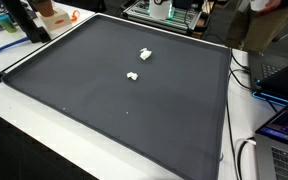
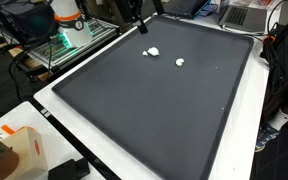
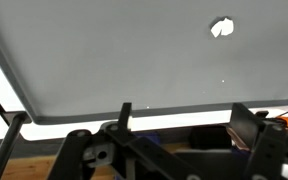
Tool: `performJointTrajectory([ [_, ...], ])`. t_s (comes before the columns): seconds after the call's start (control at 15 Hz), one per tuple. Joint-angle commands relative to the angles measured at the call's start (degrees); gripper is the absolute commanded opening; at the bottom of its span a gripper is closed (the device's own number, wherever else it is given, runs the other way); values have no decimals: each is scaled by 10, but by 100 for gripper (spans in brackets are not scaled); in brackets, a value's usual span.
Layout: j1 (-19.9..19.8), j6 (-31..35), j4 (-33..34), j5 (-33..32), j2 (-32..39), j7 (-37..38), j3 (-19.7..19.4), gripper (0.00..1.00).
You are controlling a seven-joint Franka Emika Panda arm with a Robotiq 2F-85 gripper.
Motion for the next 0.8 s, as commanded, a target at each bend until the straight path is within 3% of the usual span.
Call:
performJointTrajectory([
  [0.0,40,66,-143,70,-142,-134,-45,100],
  [0.2,55,76,-221,116,-236,-232,-57,100],
  [0.27,62,70,-153,63,-156,-161,-70,100],
  [0.4,70,72,-194,72,-208,-187,-76,100],
  [0.47,44,66,-203,102,-219,-211,-48,100],
  [0.73,47,66,-209,102,-229,-212,-48,100],
])
